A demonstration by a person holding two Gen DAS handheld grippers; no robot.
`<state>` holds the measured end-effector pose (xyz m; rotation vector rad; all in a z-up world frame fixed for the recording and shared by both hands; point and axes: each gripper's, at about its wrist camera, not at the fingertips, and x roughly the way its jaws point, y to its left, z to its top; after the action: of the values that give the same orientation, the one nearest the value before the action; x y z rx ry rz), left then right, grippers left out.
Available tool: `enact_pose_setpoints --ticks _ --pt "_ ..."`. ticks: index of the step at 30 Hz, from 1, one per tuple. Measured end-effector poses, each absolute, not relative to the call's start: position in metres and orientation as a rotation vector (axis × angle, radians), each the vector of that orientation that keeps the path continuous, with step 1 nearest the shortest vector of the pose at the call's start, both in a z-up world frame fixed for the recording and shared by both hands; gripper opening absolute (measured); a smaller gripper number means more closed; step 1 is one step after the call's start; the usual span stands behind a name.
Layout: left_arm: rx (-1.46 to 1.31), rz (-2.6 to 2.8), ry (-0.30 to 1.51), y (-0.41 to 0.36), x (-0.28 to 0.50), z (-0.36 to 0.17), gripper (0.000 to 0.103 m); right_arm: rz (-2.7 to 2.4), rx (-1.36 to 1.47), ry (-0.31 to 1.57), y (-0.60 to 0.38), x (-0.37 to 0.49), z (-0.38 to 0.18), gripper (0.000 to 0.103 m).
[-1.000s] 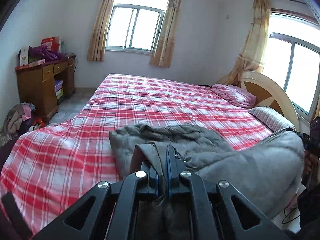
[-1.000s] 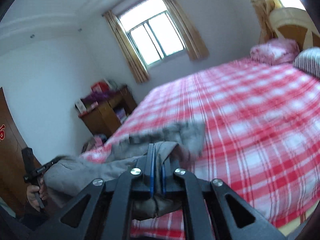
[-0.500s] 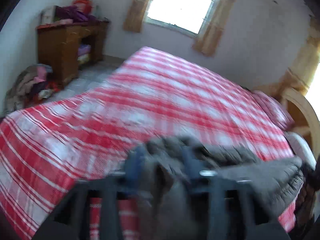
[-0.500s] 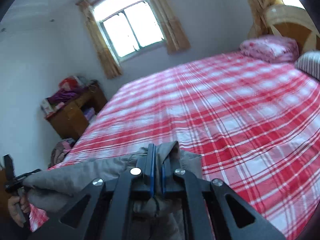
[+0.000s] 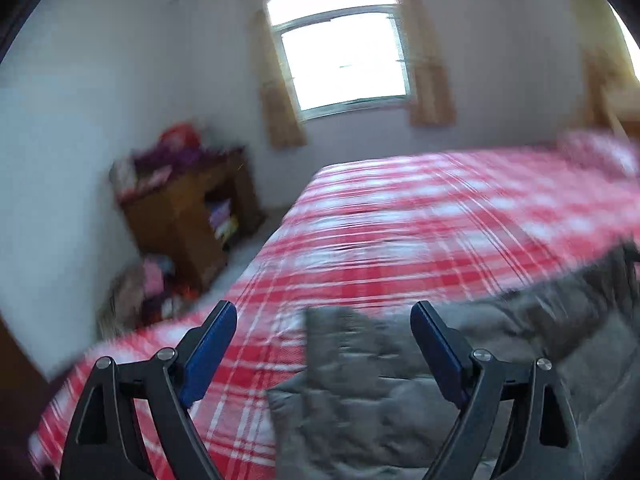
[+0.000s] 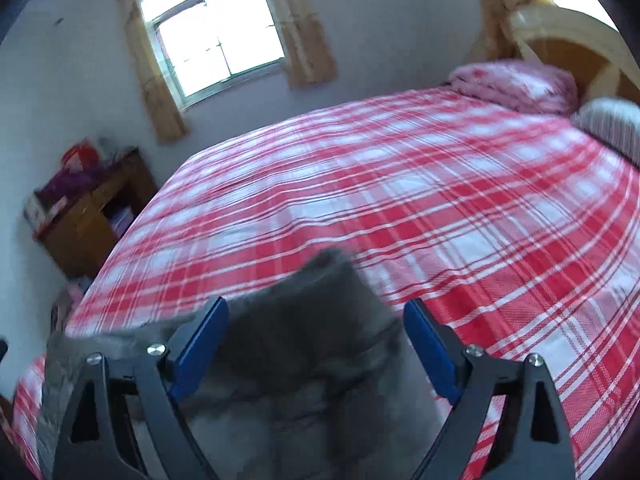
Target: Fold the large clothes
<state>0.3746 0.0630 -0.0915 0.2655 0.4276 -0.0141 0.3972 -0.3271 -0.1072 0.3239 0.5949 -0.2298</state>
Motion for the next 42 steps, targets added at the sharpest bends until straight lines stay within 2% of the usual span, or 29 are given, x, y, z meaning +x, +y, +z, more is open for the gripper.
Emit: enact_pose_setpoints --ticks 3,7,11,14,16,27,42 --pt "0.431 -0.070 0.395 0.017 0.377 -0.113 0.092 -0.170 0.219 0.597 -0.284 0.392 -0.107 0.092" --pt "0.565 -0.012 0.387 -0.009 0.400 -0.148 0.092 -0.045 0.043 0.625 -0.227 0.399 -0.121 0.092" --pt "0.478 0.092 0.554 0.020 0.453 -0.177 0.092 -0.051 -0.062 0.697 -0.211 0.424 -0.147 0.090" --pt "0.328 0.084 0.632 0.044 0.475 -0.183 0.093 -0.094 0.001 0.749 -0.228 0.440 -0.167 0.090" --pt "0.299 0.089 0.637 0.049 0.481 -0.186 0.097 -0.115 0.065 0.754 -0.241 0.444 -0.175 0.090" --pt "0.295 0.099 0.669 0.044 0.492 -0.204 0.102 -0.114 0.116 0.761 -0.250 0.447 -0.189 0.090" --pt "0.313 0.101 0.735 0.043 0.502 -0.214 0.102 -0.129 0.118 0.815 -0.250 0.454 -0.198 0.091"
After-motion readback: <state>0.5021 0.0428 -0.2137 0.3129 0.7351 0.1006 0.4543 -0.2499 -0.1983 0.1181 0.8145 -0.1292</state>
